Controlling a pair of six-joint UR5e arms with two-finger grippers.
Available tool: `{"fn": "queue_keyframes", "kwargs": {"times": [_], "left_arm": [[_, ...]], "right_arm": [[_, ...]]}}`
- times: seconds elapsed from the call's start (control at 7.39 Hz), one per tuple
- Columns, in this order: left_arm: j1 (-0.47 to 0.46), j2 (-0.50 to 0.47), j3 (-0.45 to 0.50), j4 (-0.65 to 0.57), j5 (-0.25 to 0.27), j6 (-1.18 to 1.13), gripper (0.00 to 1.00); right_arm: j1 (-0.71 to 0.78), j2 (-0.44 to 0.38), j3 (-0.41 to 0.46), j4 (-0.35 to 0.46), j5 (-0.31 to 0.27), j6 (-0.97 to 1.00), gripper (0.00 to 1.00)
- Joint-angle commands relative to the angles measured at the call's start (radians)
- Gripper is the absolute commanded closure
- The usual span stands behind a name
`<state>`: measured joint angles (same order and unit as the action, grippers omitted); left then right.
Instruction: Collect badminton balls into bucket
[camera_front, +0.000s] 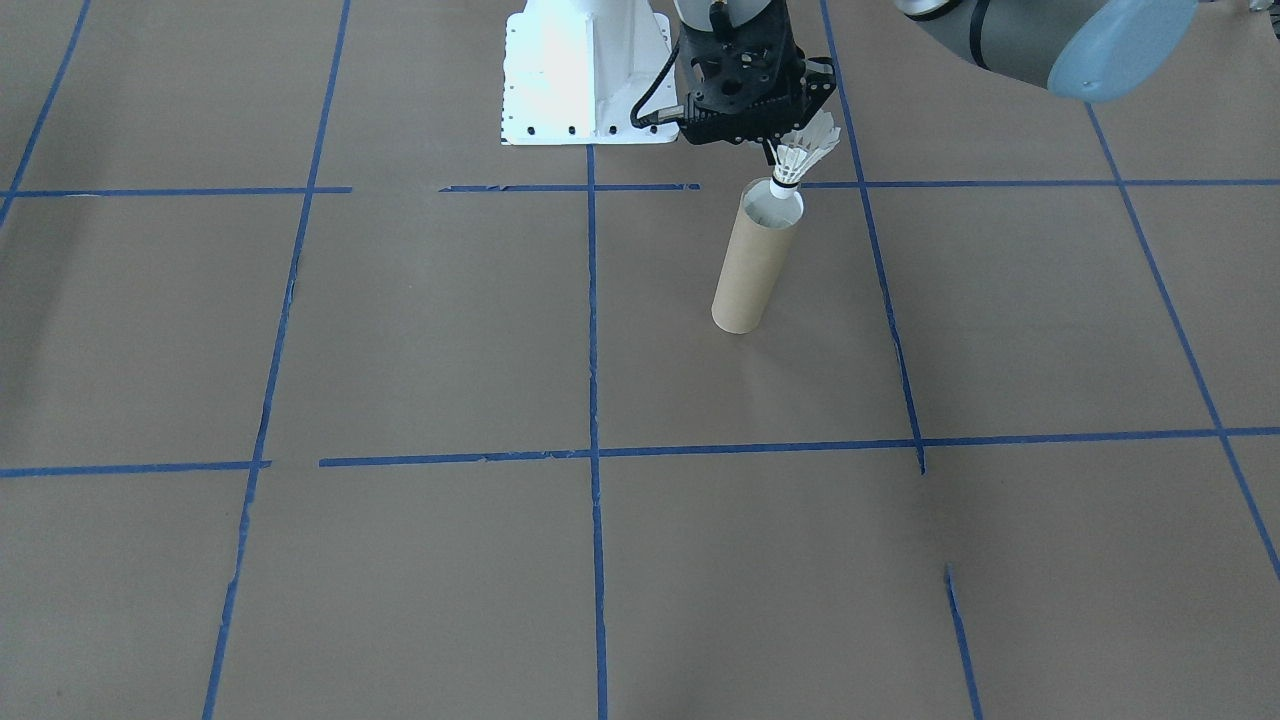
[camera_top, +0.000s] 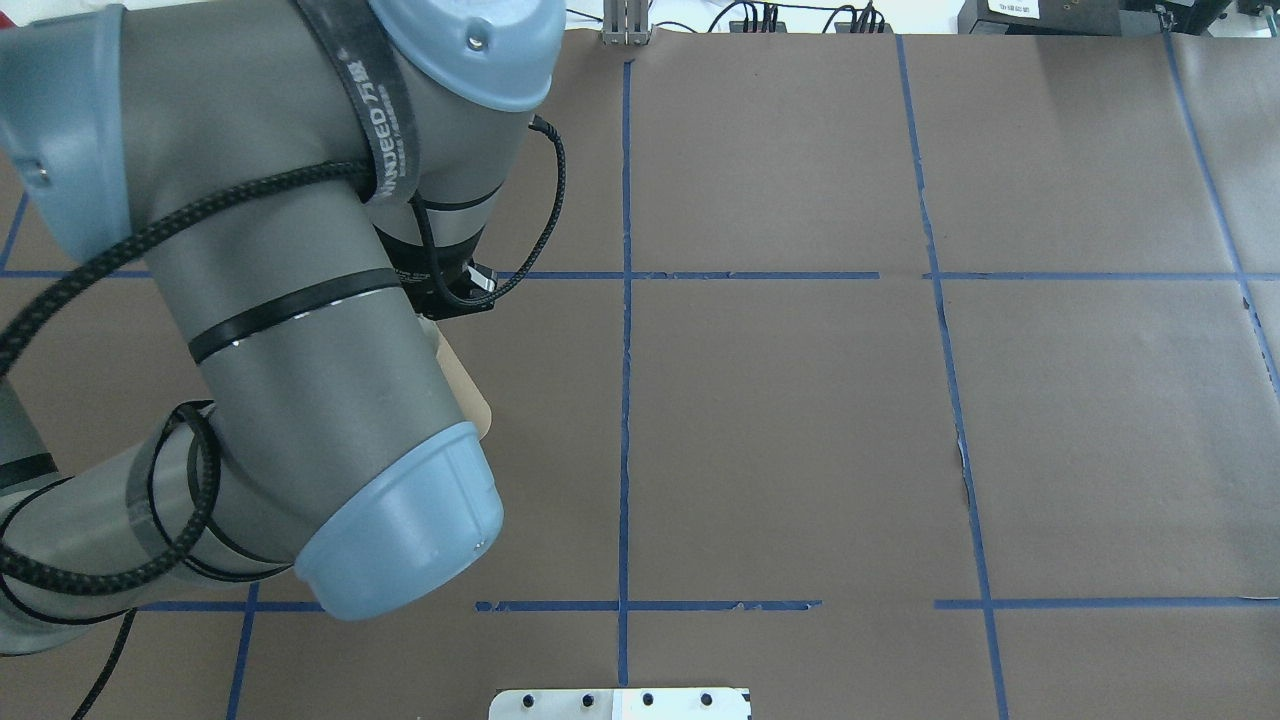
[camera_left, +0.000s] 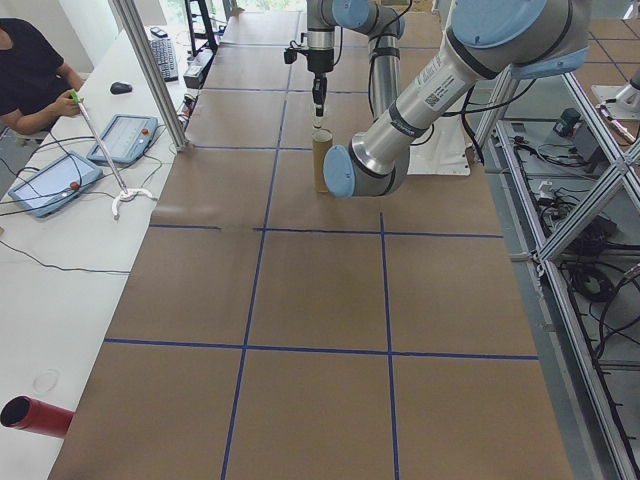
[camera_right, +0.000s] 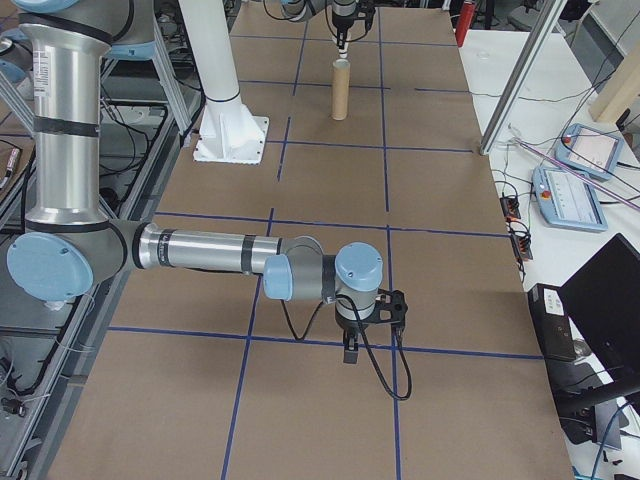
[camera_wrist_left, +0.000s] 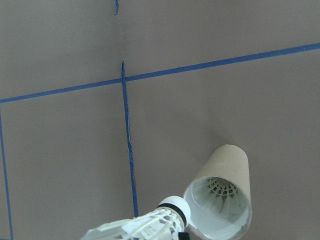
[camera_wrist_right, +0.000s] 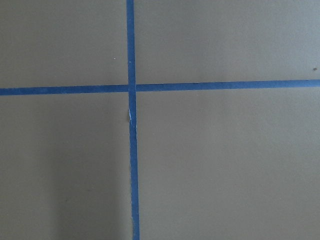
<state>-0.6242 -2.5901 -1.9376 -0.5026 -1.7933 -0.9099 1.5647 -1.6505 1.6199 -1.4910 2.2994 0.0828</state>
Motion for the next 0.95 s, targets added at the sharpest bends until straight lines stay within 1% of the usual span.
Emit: {"fn": "queue_keyframes", "kwargs": {"times": [0.0,0.54,0.68,0.81], "left_arm": [[0.020,-0.012,0.009,0.030,0.012,-0.014,1.00],[0.017,-0.008,0.009,0.029,0.025,-0.015,1.00],[0.014,-0.008,0.009,0.029,0.032,-0.015,0.76],[0.012,-0.008,0.008,0.029,0.046,-0.015,0.45]], "right_arm": [[0.000,0.000,0.000,0.000,0.000,0.000,0.00],[0.000,0.000,0.000,0.000,0.000,0.000,0.00],[0.000,0.000,0.000,0.000,0.000,0.000,0.00],[0.000,0.000,0.000,0.000,0.000,0.000,0.00]]}}
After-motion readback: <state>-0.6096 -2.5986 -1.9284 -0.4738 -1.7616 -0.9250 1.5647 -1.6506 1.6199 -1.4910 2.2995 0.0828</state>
